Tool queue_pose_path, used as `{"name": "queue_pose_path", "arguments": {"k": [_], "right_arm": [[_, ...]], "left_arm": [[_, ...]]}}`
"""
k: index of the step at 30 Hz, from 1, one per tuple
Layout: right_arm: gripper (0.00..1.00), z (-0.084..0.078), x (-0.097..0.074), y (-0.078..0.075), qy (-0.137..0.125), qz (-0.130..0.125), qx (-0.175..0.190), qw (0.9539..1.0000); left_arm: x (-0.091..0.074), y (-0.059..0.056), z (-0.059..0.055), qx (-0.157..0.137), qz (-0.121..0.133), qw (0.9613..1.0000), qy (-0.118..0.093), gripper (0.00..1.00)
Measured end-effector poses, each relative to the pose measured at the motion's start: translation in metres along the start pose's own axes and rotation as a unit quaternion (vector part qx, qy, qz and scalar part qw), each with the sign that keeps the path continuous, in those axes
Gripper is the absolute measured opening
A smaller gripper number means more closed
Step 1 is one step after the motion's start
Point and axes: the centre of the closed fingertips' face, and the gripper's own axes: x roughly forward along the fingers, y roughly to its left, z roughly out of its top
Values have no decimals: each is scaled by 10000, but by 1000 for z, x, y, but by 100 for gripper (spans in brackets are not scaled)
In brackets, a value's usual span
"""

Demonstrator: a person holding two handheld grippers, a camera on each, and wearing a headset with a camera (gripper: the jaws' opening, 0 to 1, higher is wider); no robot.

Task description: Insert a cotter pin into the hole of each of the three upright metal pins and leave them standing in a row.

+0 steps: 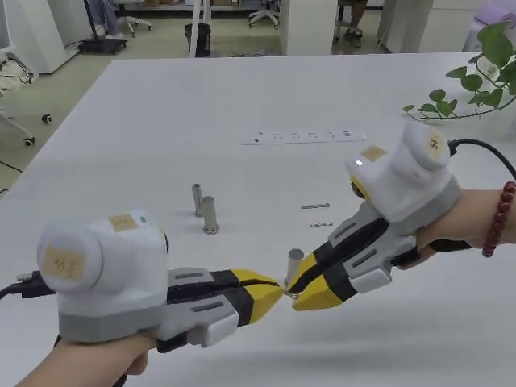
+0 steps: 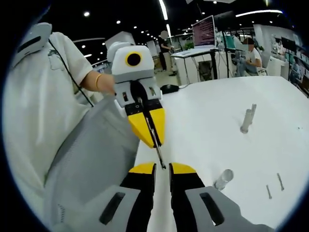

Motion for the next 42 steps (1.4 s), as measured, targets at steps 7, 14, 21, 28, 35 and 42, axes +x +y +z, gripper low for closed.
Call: {"name": "queue_pose_path", "arguments": {"k": [7, 14, 21, 28, 35, 42], "right_arm": [[10, -2, 2, 7, -51, 213, 32, 9998], [8, -1, 3, 12, -83, 362, 75, 9993], [6, -1, 3, 14, -75, 421, -44, 9991], [3, -2, 4, 16, 138, 369, -331, 9987], [2, -4, 4, 16, 378, 303, -501, 9976], [2, -11, -1, 10, 661, 132, -559, 9962]], "left_arm": [[-1, -7, -3, 106, -163, 9998, 45, 0], [-2, -12, -2, 151, -285, 9995, -3, 0], [-3, -14, -2, 179, -342, 9993, 1, 0], [-3, -16, -4, 233, -339, 9992, 25, 0], [-3, -13, -5, 275, -222, 9994, 35, 3], [-2, -6, -10, 229, 4, 9997, 71, 13]]}}
